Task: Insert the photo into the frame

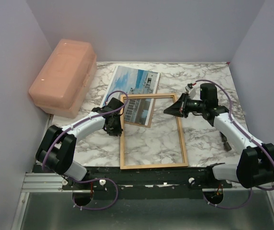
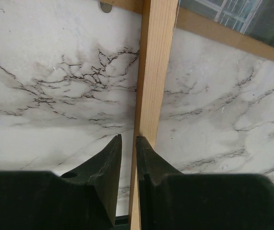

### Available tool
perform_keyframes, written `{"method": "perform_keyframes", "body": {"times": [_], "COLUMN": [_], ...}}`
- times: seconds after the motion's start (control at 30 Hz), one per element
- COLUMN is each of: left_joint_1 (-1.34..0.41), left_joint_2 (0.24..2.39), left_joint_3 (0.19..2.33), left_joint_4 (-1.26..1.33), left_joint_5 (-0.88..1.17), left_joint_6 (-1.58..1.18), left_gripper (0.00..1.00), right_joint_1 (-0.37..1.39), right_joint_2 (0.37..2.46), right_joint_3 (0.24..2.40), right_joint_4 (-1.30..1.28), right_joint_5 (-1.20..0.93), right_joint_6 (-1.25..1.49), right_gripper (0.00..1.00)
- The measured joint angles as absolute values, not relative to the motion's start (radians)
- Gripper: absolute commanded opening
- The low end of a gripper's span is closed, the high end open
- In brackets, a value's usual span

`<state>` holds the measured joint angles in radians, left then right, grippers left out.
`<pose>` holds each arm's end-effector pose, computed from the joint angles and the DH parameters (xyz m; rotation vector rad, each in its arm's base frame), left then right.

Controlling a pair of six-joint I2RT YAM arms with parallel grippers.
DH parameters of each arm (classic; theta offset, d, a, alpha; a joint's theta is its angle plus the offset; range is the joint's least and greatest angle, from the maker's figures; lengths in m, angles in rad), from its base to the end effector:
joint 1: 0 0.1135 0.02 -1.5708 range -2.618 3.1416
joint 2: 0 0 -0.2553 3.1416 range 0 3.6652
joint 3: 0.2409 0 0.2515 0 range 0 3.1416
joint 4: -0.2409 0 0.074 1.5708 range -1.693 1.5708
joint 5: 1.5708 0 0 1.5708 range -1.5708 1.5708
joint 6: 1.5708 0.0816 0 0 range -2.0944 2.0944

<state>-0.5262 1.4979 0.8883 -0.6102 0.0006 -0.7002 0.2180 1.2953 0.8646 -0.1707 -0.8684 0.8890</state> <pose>0.2503 -0.1454 0.1314 -0.2466 2.8298 -0.2906 0.2814 0.1261 0.2400 0.2258 2.3448 1.5362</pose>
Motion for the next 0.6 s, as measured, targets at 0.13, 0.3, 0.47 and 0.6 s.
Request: {"method": "perform_keyframes", "body": {"times": [0.13, 0.3, 0.47, 0.6], "left_joint_1": [-0.526, -0.526, -0.526, -0.526], "left_joint_2": [1.498, 1.498, 1.498, 1.498], "left_joint_3": [0.888, 0.888, 0.888, 0.888], "left_joint_4": [-0.610, -0.610, -0.610, -0.610], "left_joint_5": [0.001, 0.001, 0.001, 0.001], "left_joint_6": [-0.699, -0.699, -0.699, -0.699], "left_gripper": [0.20, 0.20, 0.20, 0.20], "right_joint_1": [0.216, 0.216, 0.216, 0.216], "right_joint_2": [1.287, 1.277, 1.273, 1.262], "right_joint_3": [0.865, 0.865, 0.885, 0.907], "right_joint_4": [-0.169, -0.170, -0.176, -0.176], "right_joint_5": [-0.866, -0.866, -0.865, -0.864], "right_joint_6": [0.889, 0.891, 0.898, 0.900], "right_gripper": [0.00, 0.01, 0.00, 0.00]}}
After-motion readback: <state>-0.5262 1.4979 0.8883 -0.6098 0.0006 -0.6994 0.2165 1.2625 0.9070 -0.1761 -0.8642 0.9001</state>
